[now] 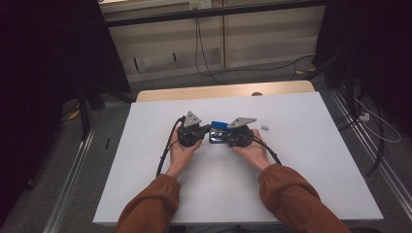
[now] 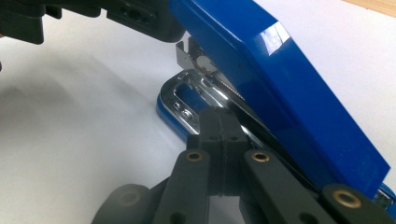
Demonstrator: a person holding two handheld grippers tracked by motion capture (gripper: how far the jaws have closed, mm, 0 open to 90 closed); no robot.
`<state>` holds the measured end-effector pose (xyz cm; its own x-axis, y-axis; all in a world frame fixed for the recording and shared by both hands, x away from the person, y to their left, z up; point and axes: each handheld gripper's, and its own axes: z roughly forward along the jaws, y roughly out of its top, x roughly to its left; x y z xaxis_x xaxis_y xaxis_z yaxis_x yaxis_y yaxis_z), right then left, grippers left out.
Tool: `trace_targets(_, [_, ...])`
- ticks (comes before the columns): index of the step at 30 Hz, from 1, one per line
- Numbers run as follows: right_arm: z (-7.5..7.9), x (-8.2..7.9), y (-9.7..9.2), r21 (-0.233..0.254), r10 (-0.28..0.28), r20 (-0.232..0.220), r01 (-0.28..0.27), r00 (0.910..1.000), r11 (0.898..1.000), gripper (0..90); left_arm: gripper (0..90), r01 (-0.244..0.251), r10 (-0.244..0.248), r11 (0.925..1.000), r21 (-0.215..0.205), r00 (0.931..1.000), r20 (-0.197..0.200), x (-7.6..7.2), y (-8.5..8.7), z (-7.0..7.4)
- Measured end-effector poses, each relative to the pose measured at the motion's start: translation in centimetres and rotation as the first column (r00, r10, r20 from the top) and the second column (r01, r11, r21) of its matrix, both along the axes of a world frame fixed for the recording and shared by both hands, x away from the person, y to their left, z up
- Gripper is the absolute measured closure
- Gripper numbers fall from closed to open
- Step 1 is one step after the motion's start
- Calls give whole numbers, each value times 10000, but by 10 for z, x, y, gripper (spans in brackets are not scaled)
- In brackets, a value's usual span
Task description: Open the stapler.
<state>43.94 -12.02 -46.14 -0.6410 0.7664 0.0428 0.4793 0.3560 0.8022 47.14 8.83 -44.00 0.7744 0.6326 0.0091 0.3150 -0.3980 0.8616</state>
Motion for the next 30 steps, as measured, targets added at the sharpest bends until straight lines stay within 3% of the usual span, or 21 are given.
trace_targets(21, [0,-1,0,-20,-9,100,10,9999,10000,900,900,159,-159,9994,-313,9999,15,0,-2,9])
trace_targets(25, [4,-5,1,373,-233,425,217,9988,9991,900,900,181,-181,9994,-294,9998,-3,0,-2,10])
trace_targets(30, [10,-9,6,473,-222,813,184,9964,9987,900,900,197,-196,9992,-353,9998,27,0,-3,12])
